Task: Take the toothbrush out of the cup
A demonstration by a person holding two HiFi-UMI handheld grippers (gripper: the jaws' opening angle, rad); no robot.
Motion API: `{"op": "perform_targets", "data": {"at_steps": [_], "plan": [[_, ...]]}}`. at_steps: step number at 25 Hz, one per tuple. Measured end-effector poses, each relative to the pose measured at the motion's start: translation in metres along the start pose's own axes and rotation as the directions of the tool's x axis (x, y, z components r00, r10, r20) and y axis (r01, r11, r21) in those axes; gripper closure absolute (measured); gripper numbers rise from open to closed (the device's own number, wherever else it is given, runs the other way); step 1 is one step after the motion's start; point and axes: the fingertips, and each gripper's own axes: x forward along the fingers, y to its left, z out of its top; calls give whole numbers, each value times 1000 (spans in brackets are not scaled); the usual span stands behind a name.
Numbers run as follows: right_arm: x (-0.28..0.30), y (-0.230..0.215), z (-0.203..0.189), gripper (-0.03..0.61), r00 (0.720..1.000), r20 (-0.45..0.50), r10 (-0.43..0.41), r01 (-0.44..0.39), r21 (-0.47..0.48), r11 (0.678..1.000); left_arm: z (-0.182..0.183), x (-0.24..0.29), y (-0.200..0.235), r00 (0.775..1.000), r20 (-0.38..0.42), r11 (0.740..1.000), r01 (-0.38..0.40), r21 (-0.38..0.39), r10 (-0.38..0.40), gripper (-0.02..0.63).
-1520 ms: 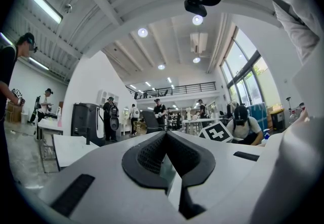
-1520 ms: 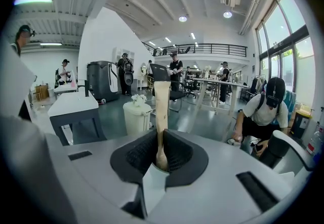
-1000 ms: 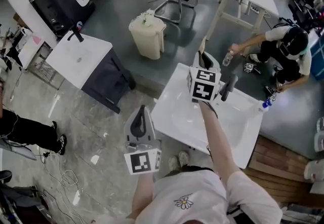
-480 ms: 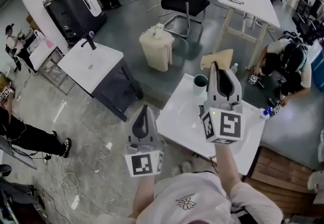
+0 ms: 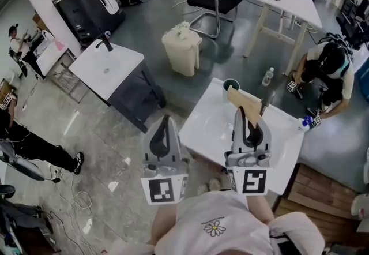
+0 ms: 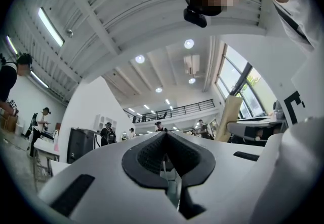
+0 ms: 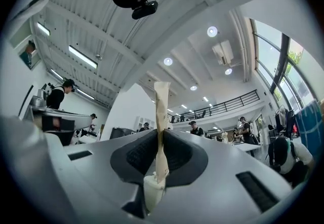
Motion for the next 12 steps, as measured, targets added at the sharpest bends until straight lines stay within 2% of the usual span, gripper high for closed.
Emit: {"op": "perform_targets", "data": {"at_steps": [12], "plan": [[-4, 6, -8, 545, 999, -34, 13, -12, 42, 999, -8, 1, -11, 1000, -15, 1000, 19, -8, -19, 598]]}}
